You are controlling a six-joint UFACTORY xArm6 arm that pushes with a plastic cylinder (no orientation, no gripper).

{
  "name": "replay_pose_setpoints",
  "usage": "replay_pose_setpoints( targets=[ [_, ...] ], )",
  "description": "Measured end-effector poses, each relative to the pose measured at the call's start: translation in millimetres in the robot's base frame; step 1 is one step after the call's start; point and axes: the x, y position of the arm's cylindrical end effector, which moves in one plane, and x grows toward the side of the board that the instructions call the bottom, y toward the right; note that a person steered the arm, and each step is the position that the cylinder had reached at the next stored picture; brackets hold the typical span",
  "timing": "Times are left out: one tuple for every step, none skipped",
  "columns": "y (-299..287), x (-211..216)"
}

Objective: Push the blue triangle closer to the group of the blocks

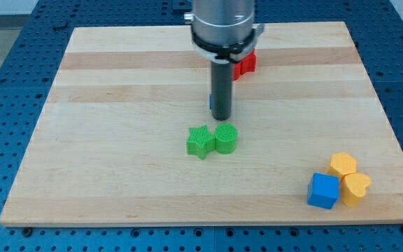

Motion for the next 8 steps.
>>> replay_pose_setpoints(
  targets=[
    [-11, 0],
    [-45, -3],
    [-58, -29],
    [-42, -44],
    [3, -18],
    [46, 7],
    [57, 8],
    [56, -12]
  ],
)
